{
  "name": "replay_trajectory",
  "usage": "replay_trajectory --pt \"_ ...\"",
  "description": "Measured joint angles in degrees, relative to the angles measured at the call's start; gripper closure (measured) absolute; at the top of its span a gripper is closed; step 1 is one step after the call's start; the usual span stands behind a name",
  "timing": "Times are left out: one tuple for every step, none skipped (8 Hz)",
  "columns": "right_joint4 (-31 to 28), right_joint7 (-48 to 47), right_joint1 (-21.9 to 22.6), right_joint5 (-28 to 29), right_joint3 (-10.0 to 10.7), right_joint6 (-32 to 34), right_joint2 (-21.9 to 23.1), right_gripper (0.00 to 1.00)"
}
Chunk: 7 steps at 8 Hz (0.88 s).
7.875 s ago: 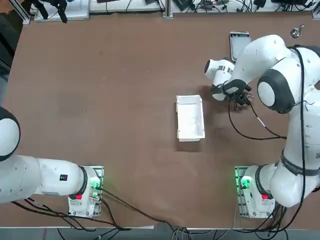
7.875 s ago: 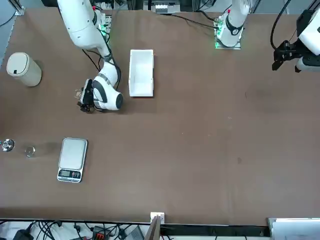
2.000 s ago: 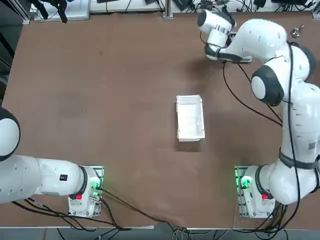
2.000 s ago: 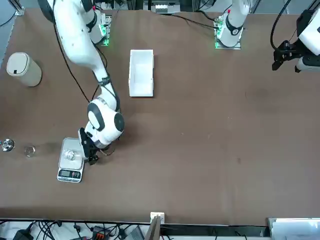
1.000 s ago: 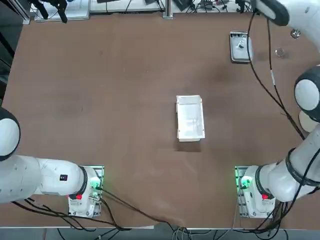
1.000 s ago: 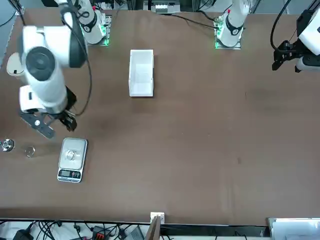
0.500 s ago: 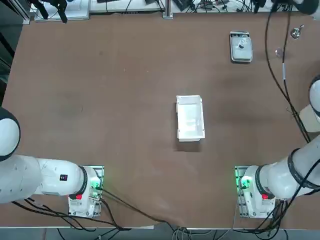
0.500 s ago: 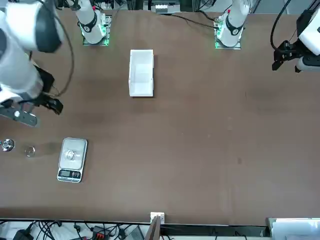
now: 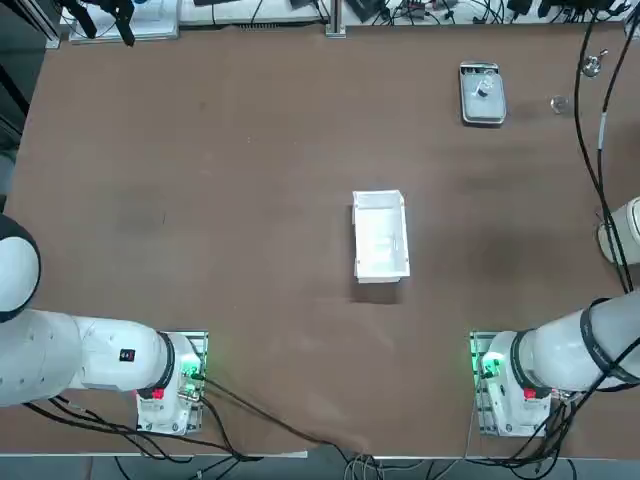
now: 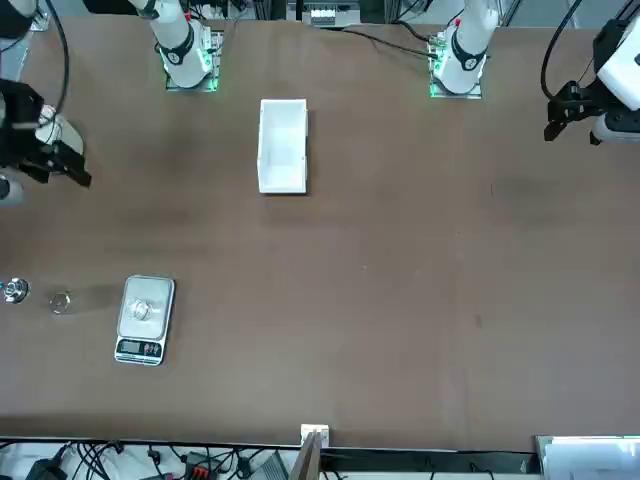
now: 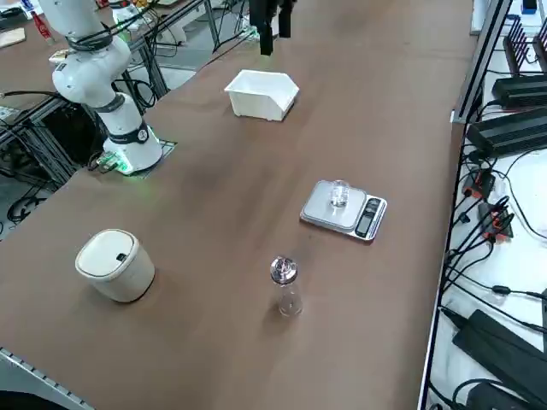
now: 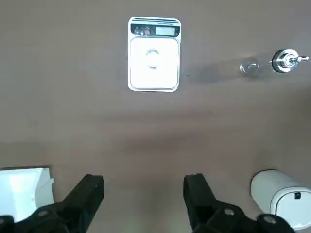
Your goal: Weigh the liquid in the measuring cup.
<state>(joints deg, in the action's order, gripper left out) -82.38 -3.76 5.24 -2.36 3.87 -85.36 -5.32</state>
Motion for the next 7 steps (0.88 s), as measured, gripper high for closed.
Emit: replay_trajectory --pt "-0.1 0.8 -1.0 0.5 -0.1 1.4 1.2 0.00" --pt "-0.6 2.0 -2.0 0.7 -0.1 2.6 2.5 0.00" --pt "-1.9 2.9 -2.8 1.5 -0.2 3.2 4.1 0.00" --pt "-4.0 3.6 -3.5 2.3 -0.2 3.5 6.1 0.00" --pt "-6.4 3.9 -4.0 2.6 -0.1 3.5 8.2 0.00" --pt "-8.2 4.0 -4.1 2.7 -0.1 3.5 9.9 0.00" --pt "-9.2 4.0 -4.1 2.8 -0.2 3.4 11.1 0.00"
